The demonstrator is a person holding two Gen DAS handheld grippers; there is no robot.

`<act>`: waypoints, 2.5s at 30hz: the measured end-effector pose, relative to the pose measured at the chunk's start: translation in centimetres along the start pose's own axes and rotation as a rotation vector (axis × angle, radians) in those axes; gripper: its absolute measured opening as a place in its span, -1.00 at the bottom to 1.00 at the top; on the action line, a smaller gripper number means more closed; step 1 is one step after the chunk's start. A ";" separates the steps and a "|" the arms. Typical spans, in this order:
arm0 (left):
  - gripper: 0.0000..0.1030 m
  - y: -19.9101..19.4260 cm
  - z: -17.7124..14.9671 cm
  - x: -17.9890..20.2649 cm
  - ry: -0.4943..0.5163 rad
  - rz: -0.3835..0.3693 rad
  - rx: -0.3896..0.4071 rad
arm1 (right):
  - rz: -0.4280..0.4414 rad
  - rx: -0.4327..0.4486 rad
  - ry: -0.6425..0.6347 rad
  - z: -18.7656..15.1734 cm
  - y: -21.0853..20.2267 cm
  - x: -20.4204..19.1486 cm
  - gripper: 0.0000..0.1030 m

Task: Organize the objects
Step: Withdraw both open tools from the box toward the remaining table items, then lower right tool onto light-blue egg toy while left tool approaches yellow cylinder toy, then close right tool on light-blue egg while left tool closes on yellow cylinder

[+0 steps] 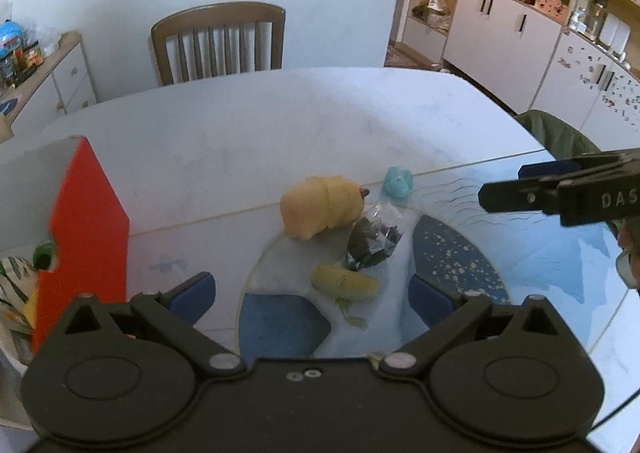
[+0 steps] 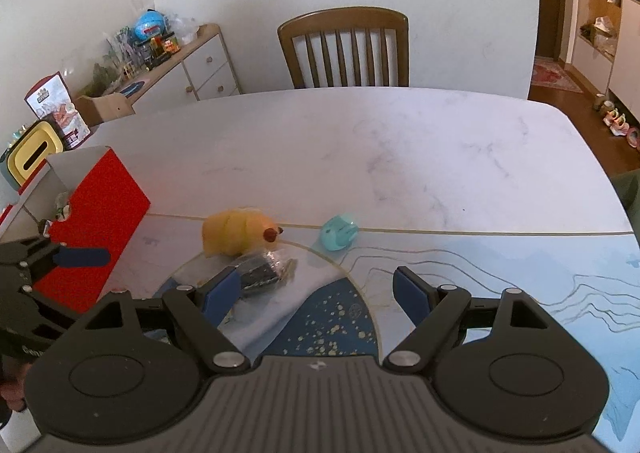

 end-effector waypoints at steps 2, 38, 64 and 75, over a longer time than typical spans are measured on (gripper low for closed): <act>0.99 0.5 -0.1 0.0 0.001 0.007 0.003 | 0.005 -0.004 -0.001 0.0 0.6 0.3 0.62; 0.51 6.3 -2.5 2.6 0.210 -0.013 0.041 | 0.008 -0.115 -0.142 -0.5 11.6 1.2 0.17; -0.02 5.5 -2.5 2.7 0.171 -0.020 0.030 | -0.035 -0.081 -0.181 -0.5 10.8 0.3 -0.30; -0.03 2.7 -1.0 0.8 0.093 -0.018 0.025 | 0.025 -0.056 -0.165 0.3 6.0 -1.5 -0.30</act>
Point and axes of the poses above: each gripper's, at about its wrist camera, not at the fingertips, and y roughly the way its jaws point, x to its right, z to its top, the point moved 6 cm from there along y, roughly the way its jaws point, and after that the axes turned 9 degrees about x, right-handed, at the moved point
